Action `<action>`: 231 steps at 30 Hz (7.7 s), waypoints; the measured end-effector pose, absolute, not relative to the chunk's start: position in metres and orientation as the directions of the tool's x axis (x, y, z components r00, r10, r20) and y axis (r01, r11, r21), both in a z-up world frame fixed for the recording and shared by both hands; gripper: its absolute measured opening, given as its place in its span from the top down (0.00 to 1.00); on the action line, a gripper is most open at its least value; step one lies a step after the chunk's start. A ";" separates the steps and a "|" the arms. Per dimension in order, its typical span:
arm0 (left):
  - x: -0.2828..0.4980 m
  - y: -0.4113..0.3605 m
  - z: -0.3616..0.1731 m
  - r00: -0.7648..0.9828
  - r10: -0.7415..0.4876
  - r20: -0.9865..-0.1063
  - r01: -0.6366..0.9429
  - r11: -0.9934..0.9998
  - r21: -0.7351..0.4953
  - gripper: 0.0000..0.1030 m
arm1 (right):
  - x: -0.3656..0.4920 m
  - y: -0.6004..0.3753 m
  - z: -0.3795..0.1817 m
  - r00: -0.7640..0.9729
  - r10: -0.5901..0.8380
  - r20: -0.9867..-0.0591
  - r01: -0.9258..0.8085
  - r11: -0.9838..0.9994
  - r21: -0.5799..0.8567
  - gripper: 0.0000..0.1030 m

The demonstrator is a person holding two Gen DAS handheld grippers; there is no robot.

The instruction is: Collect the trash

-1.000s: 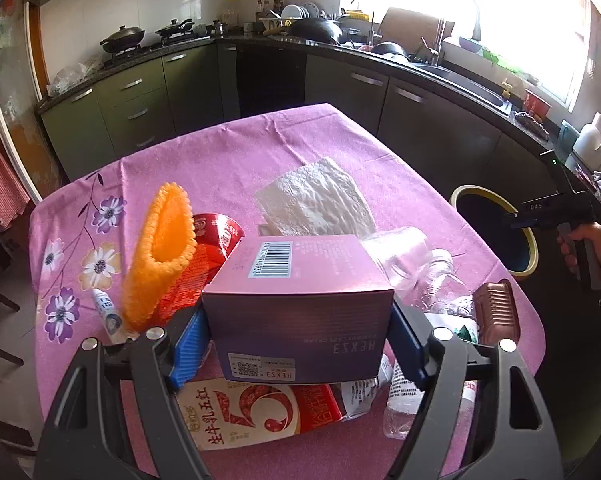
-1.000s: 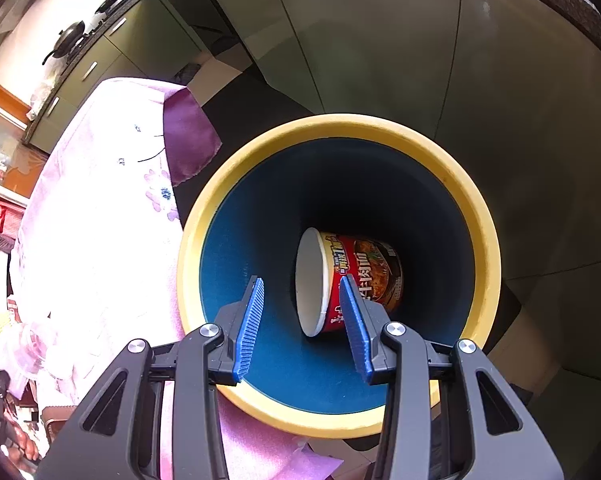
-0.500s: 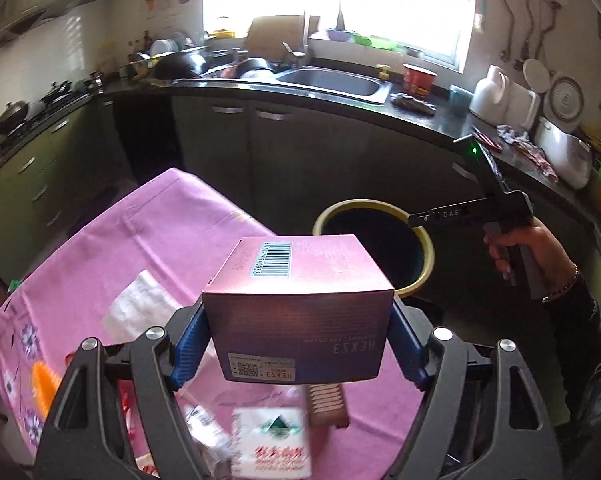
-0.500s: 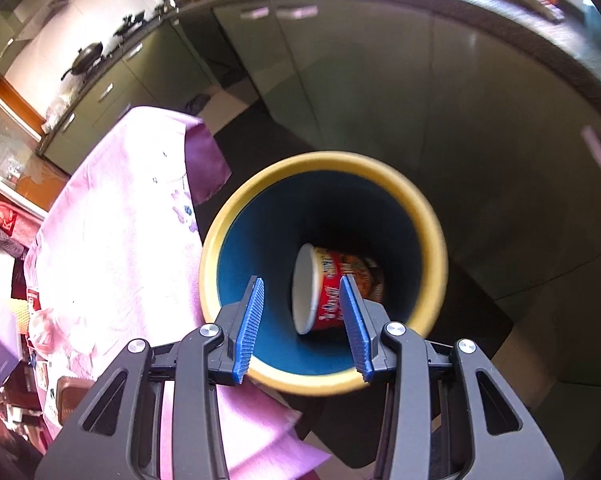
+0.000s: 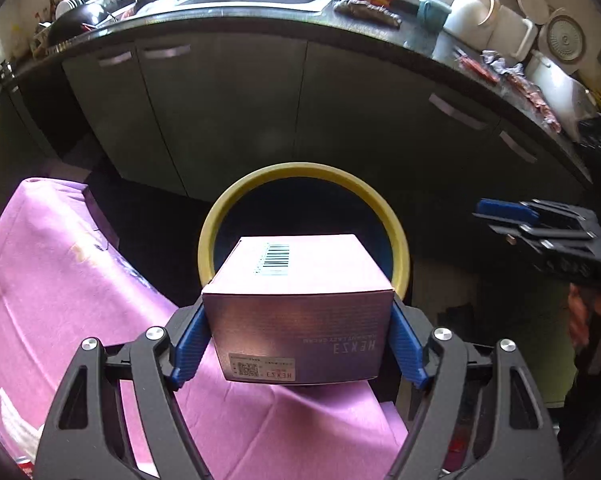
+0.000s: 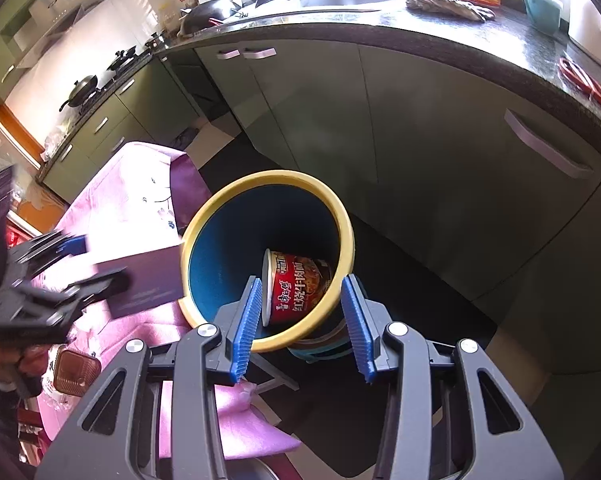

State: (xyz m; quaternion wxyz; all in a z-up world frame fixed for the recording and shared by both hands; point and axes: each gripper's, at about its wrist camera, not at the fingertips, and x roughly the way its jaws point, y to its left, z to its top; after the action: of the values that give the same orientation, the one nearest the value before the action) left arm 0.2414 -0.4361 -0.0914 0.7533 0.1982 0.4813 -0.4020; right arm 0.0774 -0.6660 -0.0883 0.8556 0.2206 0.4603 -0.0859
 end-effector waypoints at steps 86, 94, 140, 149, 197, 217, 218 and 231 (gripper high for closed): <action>0.104 -0.098 -0.001 0.612 -0.417 -0.672 0.501 0.862 -0.079 0.08 | 0.182 -0.535 -0.117 0.528 0.125 -0.840 -0.103 0.991 0.083 0.32; 0.108 -0.114 -0.014 0.570 -0.413 -0.710 0.531 0.845 -0.065 0.08 | 0.221 -0.591 -0.184 0.386 0.000 -0.923 0.113 0.992 0.048 0.32; 0.195 -0.215 -0.147 -0.037 -0.240 -0.970 0.608 0.765 -0.213 0.39 | 0.134 -0.545 -0.161 0.518 0.099 -0.850 0.077 0.984 0.162 0.11; 0.185 -0.222 -0.122 0.093 -0.220 -0.971 0.652 0.750 -0.107 0.40 | 0.135 -0.541 -0.162 0.509 0.104 -0.854 0.074 0.984 0.163 0.11; 0.248 -0.407 -0.095 0.204 -0.463 -0.863 0.729 0.660 -0.182 0.15 | 0.042 -0.621 -0.133 0.571 -0.009 -0.821 0.277 0.943 0.182 0.11; 0.149 -0.082 -0.023 0.659 -0.311 -0.684 0.300 0.944 -0.140 0.09 | 0.129 -0.429 -0.109 0.550 0.311 -0.775 -0.234 0.948 0.214 0.11; 0.145 -0.070 -0.024 0.667 -0.302 -0.681 0.276 0.949 -0.150 0.09 | 0.134 -0.413 -0.107 0.543 0.339 -0.769 -0.272 0.937 0.221 0.11; 0.127 -0.018 -0.031 0.698 -0.267 -0.664 0.193 0.964 -0.185 0.09 | 0.164 -0.288 -0.113 0.543 0.384 -0.747 -0.363 0.909 0.203 0.05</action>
State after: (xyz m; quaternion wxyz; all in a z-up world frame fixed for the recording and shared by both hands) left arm 0.1268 -0.0177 -0.0308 0.9201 -0.0503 0.3676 -0.1252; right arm 0.1641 -0.2876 -0.1127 0.8784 0.0122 0.4279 0.2124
